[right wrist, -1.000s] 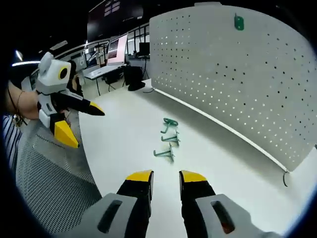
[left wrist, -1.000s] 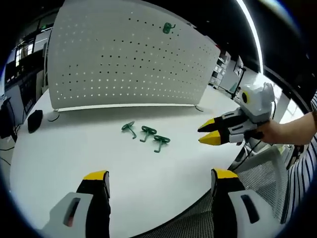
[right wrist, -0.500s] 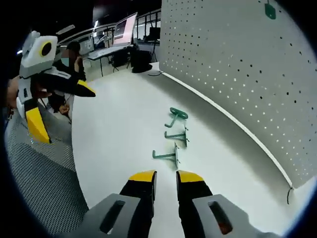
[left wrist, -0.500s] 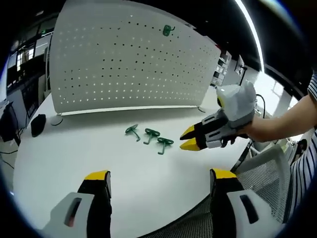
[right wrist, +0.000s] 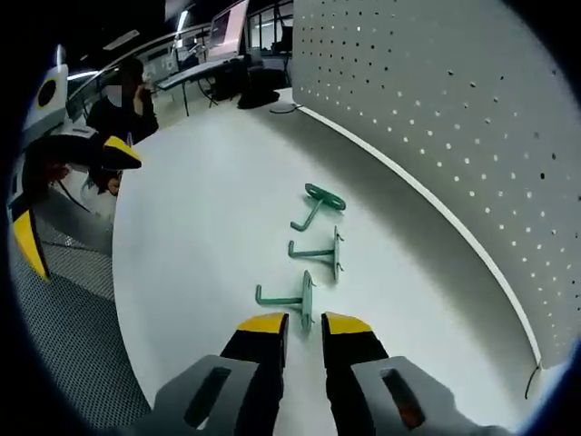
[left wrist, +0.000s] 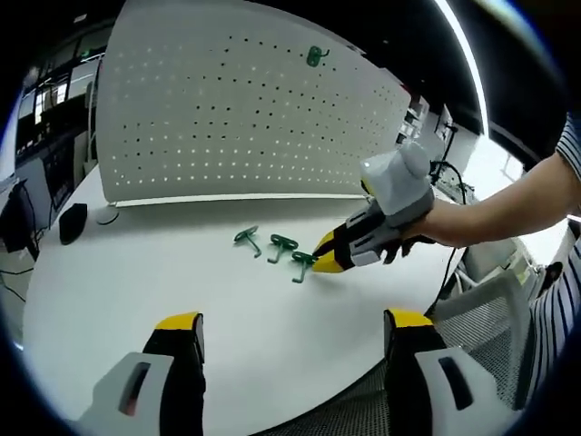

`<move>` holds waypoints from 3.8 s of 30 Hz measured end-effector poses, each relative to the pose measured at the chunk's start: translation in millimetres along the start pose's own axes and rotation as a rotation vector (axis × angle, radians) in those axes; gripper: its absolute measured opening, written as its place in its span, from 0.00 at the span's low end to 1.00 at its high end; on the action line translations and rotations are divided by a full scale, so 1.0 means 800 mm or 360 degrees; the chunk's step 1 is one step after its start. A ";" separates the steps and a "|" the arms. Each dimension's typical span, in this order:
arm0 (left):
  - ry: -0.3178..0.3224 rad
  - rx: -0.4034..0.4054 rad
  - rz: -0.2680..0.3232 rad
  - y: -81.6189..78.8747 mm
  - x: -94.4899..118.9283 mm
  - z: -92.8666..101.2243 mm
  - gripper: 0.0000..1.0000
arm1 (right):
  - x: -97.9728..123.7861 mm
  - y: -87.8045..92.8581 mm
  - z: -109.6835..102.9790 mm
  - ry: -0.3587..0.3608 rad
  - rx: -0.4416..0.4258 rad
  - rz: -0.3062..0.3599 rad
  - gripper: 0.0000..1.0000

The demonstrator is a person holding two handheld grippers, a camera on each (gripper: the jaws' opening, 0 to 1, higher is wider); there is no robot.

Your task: Insert the hook assembly into the mounting plate slot until the hook locks in place.

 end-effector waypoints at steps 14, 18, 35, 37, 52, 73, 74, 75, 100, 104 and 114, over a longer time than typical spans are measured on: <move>-0.0005 0.0026 0.0007 0.001 0.000 0.000 0.82 | -0.010 -0.011 0.001 -0.0082 0.0130 -0.0167 0.05; -0.0004 0.0031 0.0005 0.001 -0.001 0.000 0.82 | -0.012 -0.011 -0.001 -0.0093 0.0172 -0.0189 0.04; 0.0039 0.0106 -0.0011 0.001 -0.003 -0.004 0.80 | 0.013 -0.027 0.009 -0.0012 -0.0010 -0.0007 0.00; 0.0035 0.0134 -0.0007 0.001 -0.003 -0.006 0.80 | 0.020 -0.027 0.009 -0.0017 -0.0027 -0.0003 0.00; 0.0017 0.0157 0.0035 -0.033 -0.004 -0.007 0.77 | 0.073 -0.035 0.020 0.0144 -0.0274 0.0298 0.00; 0.0364 0.0271 0.0227 -0.108 -0.048 0.035 0.51 | 0.152 -0.061 0.006 0.0257 -0.0745 0.0694 0.00; 0.0375 0.0294 0.0250 -0.112 -0.048 0.035 0.51 | 0.152 -0.061 0.006 0.0256 -0.0755 0.0697 0.00; 0.0383 0.0306 0.0265 -0.114 -0.047 0.035 0.50 | 0.155 -0.063 0.004 0.0252 -0.0765 0.0702 0.00; 0.0562 0.0229 0.0450 -0.146 -0.037 0.060 0.14 | 0.194 -0.082 -0.010 0.0272 -0.0812 0.0953 0.00; 0.0584 0.0242 0.0467 -0.150 -0.036 0.060 0.11 | 0.198 -0.083 -0.010 0.0273 -0.0816 0.0973 0.00; 0.0647 0.0264 0.0507 -0.156 -0.031 0.068 0.08 | 0.208 -0.087 -0.009 0.0285 -0.0770 0.1061 0.00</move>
Point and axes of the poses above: the point that each gripper's makers call its tool centre point, and the gripper's own axes: x roughly backward along the fingers, z roughly to its right, y roughly out of its underside, the point moved 7 cm from there along x, roughly backward along the fingers, and after that the axes turned 14 degrees about y, right-handed, at the moved point
